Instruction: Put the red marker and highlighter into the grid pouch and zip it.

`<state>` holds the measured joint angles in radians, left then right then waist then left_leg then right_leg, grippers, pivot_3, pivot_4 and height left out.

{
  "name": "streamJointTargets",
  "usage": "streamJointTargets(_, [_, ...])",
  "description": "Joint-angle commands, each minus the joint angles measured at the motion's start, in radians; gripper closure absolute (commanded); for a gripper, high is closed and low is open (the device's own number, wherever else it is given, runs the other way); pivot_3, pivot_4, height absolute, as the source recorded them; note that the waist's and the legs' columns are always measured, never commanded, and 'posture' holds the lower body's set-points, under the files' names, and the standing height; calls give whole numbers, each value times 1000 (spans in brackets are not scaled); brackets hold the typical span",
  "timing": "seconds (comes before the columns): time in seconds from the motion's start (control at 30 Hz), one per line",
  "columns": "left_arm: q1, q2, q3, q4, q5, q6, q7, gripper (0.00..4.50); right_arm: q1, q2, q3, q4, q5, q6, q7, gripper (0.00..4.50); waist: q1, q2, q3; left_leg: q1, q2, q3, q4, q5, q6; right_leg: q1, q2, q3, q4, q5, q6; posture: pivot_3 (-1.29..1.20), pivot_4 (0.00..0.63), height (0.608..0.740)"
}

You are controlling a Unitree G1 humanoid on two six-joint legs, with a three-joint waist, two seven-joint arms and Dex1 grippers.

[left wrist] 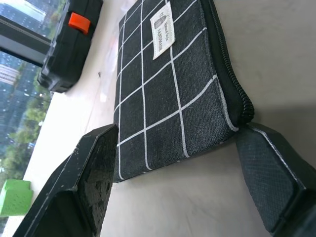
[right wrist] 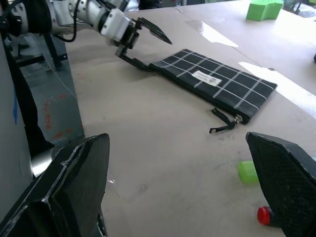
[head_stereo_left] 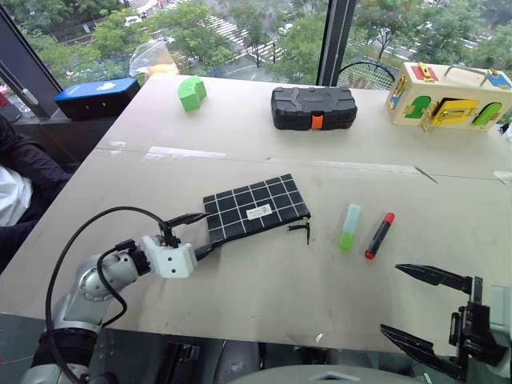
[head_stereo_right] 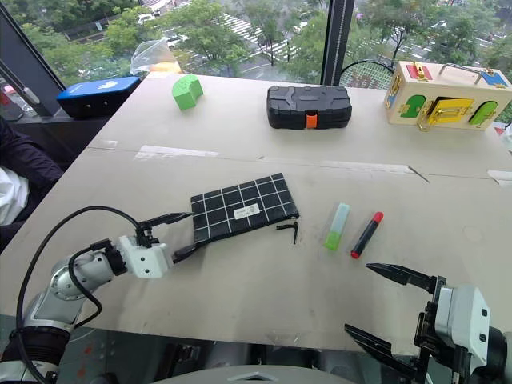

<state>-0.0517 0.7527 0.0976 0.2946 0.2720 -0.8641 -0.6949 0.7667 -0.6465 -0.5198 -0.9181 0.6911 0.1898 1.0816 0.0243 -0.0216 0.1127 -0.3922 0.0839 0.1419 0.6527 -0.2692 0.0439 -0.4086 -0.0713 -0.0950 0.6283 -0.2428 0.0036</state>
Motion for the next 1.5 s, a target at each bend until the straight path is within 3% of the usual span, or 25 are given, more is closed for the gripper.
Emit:
streamJointTargets(0.03, [-45, 13, -73, 52, 71, -11, 37, 1350, -15, -14, 11, -38, 32, -3, -13, 0, 3, 1, -1, 0, 0, 0, 0, 0, 0, 0, 0, 0, 0, 0, 0, 0, 150, 740])
streamJointTargets(0.1, [-67, 18, -104, 72, 88, -23, 51, 2183, -21, -18, 17, -38, 32, -1, -19, 0, 6, 0, -3, 0, 0, 0, 0, 0, 0, 0, 0, 0, 0, 0, 0, 0, 150, 740])
streamJointTargets(0.13, [-78, 17, -118, 83, 97, -33, 63, 2396, -24, -18, 21, -37, 32, -2, -22, 0, 6, -1, -3, 0, 0, 0, 0, 0, 0, 1, 0, 0, 0, 0, 0, 0, 150, 740])
streamJointTargets(0.17, [-93, 15, -136, 94, 103, -36, 67, 3115, -28, -19, 26, -35, 31, -2, -25, 0, 9, -1, -4, 0, 0, 0, 0, 0, 0, 1, 0, -1, 0, 0, 0, 0, 150, 740])
streamJointTargets(0.27, [-137, -3, -176, 115, 112, -34, 88, 4450, -33, -18, 44, -32, 23, -4, -34, 0, 20, 9, -10, 1, -2, -1, 0, 0, 0, 2, 1, -2, 0, 0, 0, 0, 150, 740])
streamJointTargets(0.33, [-156, -6, -192, 130, 119, -39, 103, 4450, -37, -16, 63, -37, 12, -3, -47, 0, 21, 17, -12, 1, -5, -2, 0, 0, 1, 3, 0, -2, 0, 0, 0, 0, 150, 740])
streamJointTargets(0.7, [-199, -6, -219, 116, 61, -17, 105, 4450, -87, -16, 184, -72, -48, 18, -169, 0, 35, 19, -10, 9, -6, -4, 0, 0, 3, 11, -2, -2, 0, -1, 2, 0, 150, 740])
streamJointTargets(0.87, [-210, -14, -235, 109, 56, 12, 101, 3202, -106, -24, 193, -72, -47, 27, -189, 0, 37, 15, -8, 8, -6, -5, 0, 0, 3, 11, -1, -3, 0, -2, 3, 0, 150, 740])
streamJointTargets(0.93, [-216, -21, -237, 106, 109, 10, 151, 2282, -112, -26, 192, -70, -45, 30, -193, 0, 36, 10, -5, 8, -6, -5, 0, 0, 3, 11, 0, -3, 0, -2, 3, 0, 150, 740])
streamJointTargets(1.37, [-297, -102, -328, 157, 265, 54, 311, 2282, -108, -24, 190, -82, -49, 33, -215, 0, 28, 7, -5, 8, -6, -6, 0, -1, 4, 11, 0, -4, 0, -2, 4, 0, 150, 740])
streamJointTargets(1.5, [-302, -86, -334, 177, 216, 70, 263, 3312, -96, -16, 196, -93, -54, 31, -232, 0, 30, 8, -6, 9, -7, -6, 0, -1, 4, 13, -1, -3, 0, -2, 4, 0, 150, 740])
